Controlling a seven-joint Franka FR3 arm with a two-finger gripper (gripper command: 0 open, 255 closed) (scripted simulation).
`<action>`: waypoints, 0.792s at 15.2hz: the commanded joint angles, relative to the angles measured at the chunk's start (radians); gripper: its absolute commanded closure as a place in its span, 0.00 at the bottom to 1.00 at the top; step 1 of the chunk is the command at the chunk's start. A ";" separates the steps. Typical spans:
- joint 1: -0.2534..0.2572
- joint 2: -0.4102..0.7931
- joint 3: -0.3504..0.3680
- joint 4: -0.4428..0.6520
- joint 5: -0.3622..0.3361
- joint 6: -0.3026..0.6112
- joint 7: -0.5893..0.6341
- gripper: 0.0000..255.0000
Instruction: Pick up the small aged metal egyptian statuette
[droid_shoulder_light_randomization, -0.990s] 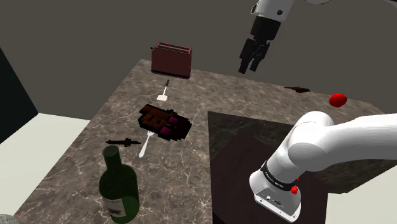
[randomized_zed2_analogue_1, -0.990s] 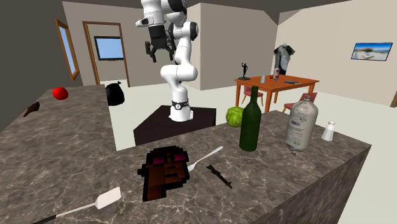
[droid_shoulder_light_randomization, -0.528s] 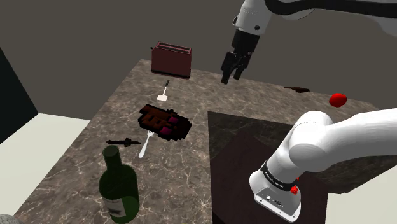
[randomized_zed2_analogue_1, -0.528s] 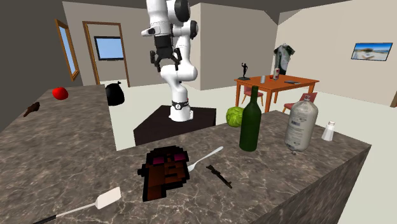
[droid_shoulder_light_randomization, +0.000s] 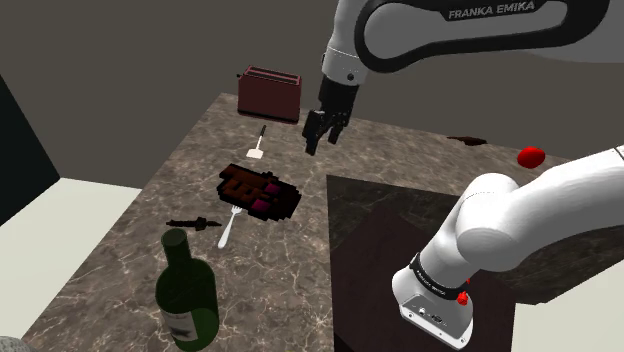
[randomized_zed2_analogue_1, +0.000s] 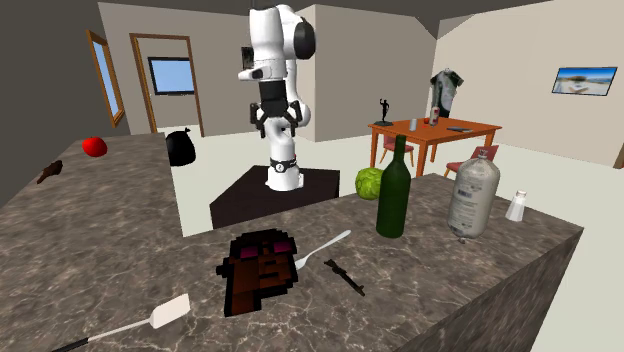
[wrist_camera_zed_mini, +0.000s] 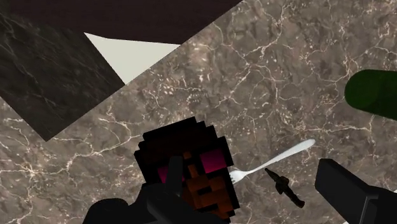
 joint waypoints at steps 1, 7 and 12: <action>0.007 0.063 0.026 -0.001 0.000 0.075 0.014 0.00; 0.022 0.268 0.107 0.038 -0.031 0.264 0.080 0.00; 0.027 0.457 0.166 0.110 -0.108 0.394 0.162 0.00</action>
